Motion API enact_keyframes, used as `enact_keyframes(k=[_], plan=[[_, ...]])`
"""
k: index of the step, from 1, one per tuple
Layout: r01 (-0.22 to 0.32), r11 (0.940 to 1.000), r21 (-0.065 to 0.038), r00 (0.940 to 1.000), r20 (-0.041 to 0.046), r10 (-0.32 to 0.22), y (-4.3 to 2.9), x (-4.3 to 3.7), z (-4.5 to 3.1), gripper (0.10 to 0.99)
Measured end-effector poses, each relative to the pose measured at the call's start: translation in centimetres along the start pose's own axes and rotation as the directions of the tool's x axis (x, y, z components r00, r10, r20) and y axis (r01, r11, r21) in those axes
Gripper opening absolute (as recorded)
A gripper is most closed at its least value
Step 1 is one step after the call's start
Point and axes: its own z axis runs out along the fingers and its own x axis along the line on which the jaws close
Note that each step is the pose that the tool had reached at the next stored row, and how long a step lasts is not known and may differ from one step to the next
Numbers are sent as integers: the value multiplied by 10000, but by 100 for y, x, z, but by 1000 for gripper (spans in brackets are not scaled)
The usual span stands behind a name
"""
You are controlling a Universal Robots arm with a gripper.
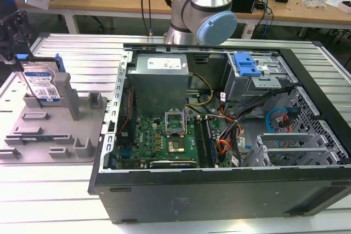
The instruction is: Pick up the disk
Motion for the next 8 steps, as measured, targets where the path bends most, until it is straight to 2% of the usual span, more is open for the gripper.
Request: enact_keyframes(k=[8], plan=[[1, 10000, 1, 10000, 0, -1, -9, 6, 29, 557]])
